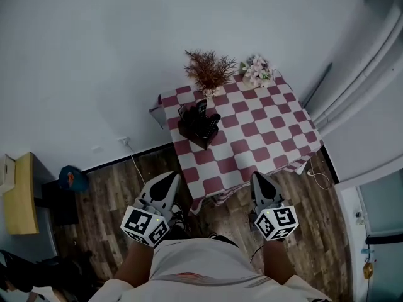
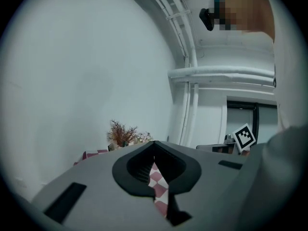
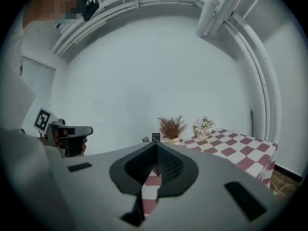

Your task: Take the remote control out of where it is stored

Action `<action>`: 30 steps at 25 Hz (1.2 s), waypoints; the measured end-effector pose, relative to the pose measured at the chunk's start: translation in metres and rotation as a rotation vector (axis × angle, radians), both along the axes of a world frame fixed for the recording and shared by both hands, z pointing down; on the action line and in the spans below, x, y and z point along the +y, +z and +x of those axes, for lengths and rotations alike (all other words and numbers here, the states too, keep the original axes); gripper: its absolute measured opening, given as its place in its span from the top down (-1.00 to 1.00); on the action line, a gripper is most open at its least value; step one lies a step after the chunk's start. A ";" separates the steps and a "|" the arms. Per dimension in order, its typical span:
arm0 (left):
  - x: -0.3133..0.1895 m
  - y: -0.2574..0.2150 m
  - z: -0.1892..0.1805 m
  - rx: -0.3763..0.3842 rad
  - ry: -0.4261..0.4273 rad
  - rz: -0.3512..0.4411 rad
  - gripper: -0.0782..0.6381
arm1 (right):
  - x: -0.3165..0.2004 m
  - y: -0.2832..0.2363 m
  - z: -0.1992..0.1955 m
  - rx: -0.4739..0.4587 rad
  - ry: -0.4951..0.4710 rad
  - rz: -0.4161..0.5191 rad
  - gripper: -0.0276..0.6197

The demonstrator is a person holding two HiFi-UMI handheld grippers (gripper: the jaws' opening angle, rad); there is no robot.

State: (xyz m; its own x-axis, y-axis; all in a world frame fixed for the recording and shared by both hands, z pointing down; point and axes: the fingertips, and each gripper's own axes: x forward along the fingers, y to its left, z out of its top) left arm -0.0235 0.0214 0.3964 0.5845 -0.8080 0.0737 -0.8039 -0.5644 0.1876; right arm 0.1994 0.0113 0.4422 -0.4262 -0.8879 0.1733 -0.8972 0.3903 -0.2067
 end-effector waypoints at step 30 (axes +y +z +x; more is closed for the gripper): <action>-0.130 0.015 -0.049 -0.025 0.023 -0.061 0.76 | -0.161 0.036 -0.065 -0.004 0.012 -0.126 0.48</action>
